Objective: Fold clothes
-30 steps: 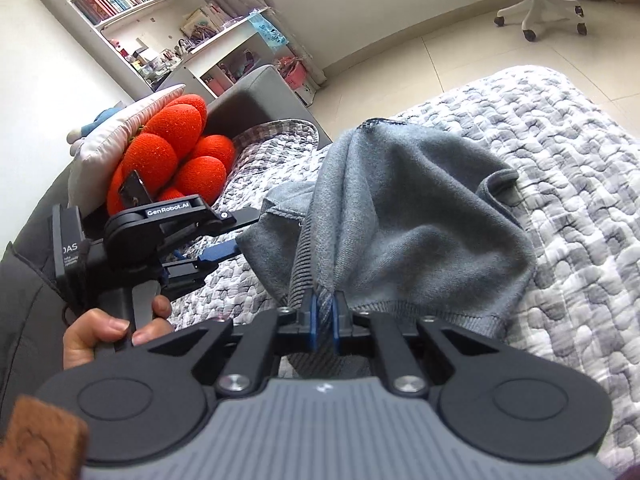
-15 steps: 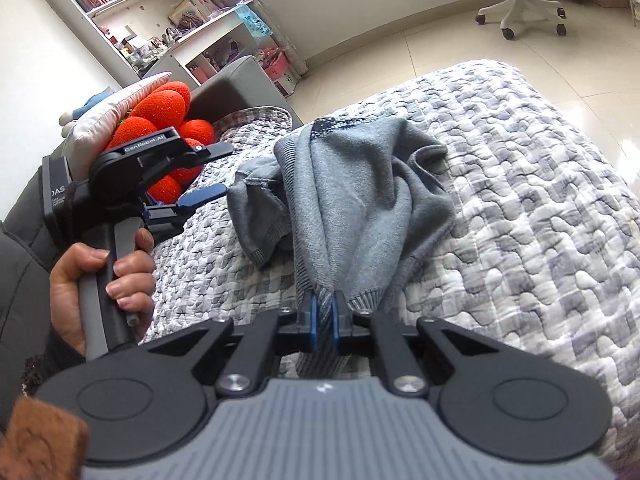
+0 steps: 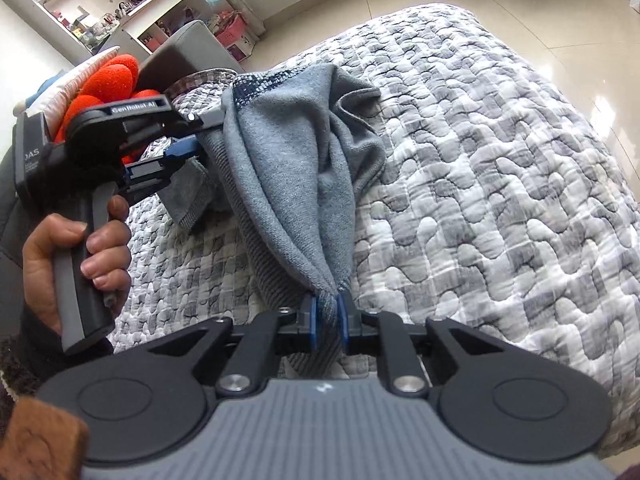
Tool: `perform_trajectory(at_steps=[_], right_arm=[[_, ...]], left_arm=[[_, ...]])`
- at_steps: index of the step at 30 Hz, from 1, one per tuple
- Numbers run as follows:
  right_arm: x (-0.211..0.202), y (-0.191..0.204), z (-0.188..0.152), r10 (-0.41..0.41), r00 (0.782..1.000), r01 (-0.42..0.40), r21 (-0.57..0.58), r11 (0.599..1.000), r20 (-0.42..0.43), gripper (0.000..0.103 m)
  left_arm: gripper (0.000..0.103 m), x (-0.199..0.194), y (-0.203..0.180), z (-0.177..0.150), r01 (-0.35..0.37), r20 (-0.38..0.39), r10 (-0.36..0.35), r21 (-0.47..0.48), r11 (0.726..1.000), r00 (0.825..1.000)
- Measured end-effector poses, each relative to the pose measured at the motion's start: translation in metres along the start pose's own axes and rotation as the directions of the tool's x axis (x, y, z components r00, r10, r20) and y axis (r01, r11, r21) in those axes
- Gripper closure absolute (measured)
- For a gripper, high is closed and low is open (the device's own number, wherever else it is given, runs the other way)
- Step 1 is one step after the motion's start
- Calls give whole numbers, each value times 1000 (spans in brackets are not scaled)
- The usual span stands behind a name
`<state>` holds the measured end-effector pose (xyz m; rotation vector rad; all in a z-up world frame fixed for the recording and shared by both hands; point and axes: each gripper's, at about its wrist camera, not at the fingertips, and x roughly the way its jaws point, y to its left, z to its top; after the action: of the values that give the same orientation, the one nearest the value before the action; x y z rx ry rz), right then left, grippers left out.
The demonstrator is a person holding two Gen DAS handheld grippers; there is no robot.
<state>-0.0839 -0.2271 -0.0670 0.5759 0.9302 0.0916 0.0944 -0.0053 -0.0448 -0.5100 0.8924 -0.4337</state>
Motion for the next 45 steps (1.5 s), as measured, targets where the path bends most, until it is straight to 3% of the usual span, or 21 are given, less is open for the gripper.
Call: perform_trajectory(at_steps=[3, 4, 5, 6, 7, 13, 21, 29, 45], right_arm=[[-5, -3, 6, 31, 1000, -31, 22, 999, 4, 78], [-7, -5, 8, 37, 999, -37, 30, 999, 10, 70], [-11, -6, 10, 38, 999, -40, 39, 998, 29, 49], [-14, -7, 11, 36, 998, -39, 47, 998, 55, 39], [-17, -8, 13, 33, 996, -37, 51, 998, 79, 38], [-23, -17, 24, 17, 993, -29, 104, 994, 113, 38], [-5, -17, 31, -100, 993, 88, 170, 982, 66, 38], [2, -7, 35, -114, 992, 101, 205, 974, 54, 38], [5, 35, 49, -108, 980, 78, 179, 981, 166, 38]], left_arm=[[94, -12, -3, -4, -28, 24, 27, 21, 999, 999], [95, -18, -4, -6, -36, 31, 35, 29, 999, 999], [95, -25, -3, -8, -44, 39, 43, 32, 999, 998], [95, -31, -2, -10, -52, 45, 51, 30, 998, 998], [95, -37, -1, -13, -61, 50, 60, 27, 998, 997], [95, -72, 4, -22, -126, 72, 123, 36, 991, 990], [95, -118, 22, -22, -210, 48, 210, -2, 978, 977], [95, -162, 37, -37, -273, 59, 272, 1, 962, 960], [95, -198, 62, -68, -334, -14, 336, 61, 940, 942]])
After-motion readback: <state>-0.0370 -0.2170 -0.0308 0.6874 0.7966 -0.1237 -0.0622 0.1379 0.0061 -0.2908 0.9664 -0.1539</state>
